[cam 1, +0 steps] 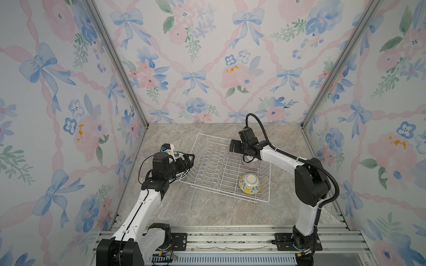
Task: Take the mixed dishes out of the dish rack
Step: 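Reach the right gripper into the rack and grasp another clear cup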
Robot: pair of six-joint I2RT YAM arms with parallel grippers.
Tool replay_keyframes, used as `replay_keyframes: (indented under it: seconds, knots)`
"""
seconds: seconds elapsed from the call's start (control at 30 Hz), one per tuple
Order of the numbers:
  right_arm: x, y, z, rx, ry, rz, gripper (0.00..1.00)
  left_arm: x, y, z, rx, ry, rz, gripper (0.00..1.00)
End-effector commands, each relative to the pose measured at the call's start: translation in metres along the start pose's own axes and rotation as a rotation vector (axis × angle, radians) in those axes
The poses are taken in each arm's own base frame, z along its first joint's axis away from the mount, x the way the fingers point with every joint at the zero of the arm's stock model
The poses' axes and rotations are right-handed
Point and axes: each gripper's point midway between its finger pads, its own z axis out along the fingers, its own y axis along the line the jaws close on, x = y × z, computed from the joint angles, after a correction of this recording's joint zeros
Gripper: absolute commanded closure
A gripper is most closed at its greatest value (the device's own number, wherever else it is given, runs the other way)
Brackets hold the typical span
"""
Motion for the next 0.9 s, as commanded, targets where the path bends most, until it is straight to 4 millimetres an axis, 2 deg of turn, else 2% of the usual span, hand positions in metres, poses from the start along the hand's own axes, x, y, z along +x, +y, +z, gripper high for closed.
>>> replay_keyframes:
  seconds: [0.0, 0.17, 0.33, 0.77, 0.87]
  knots:
    - [0.003, 0.004, 0.007, 0.025, 0.006, -0.02, 0.05, 0.005, 0.003, 0.004, -0.005, 0.009, -0.013, 0.02]
    - [0.008, 0.002, 0.014, 0.046, 0.02, -0.012, 0.13, 0.006, 0.002, 0.004, -0.001, 0.015, -0.014, 0.02]
    - [0.01, -0.001, 0.018, 0.07, 0.029, -0.015, 0.2, 0.013, 0.011, 0.007, -0.026, 0.028, -0.023, 0.02]
    - [0.015, -0.005, 0.024, 0.097, 0.055, -0.018, 0.17, 0.016, 0.018, 0.007, -0.059, 0.037, -0.011, 0.02]
    - [0.016, -0.005, 0.023, 0.093, 0.06, -0.021, 0.25, 0.015, 0.019, 0.007, -0.068, 0.028, -0.006, 0.02]
